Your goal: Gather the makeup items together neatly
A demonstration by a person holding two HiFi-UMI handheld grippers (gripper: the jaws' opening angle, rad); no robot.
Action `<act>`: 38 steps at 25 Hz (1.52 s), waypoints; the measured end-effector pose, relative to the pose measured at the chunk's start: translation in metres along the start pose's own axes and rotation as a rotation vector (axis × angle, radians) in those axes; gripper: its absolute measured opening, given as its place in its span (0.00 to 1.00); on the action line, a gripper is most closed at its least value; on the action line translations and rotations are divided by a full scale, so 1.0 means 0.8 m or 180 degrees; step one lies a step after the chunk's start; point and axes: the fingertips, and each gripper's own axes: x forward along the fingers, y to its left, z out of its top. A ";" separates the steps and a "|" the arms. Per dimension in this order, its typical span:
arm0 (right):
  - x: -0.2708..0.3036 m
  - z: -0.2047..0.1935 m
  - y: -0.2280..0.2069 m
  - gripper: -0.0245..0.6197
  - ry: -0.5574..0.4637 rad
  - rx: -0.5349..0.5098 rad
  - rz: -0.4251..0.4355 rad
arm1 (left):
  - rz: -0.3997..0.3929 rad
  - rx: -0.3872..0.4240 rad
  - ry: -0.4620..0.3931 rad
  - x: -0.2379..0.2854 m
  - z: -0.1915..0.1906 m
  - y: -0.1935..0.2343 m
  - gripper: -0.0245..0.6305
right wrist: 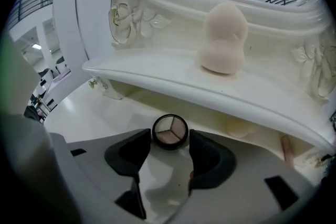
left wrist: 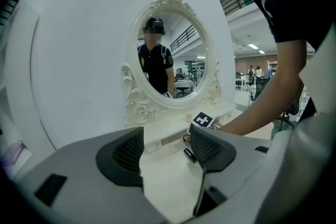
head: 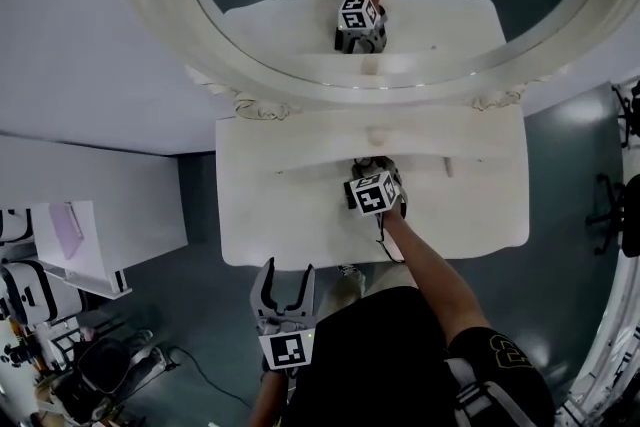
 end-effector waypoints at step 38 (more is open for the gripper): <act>-0.285 0.084 -0.082 0.39 -0.1200 0.0098 -0.0034 | -0.0484 0.0383 -0.0490 0.070 0.098 -0.021 0.44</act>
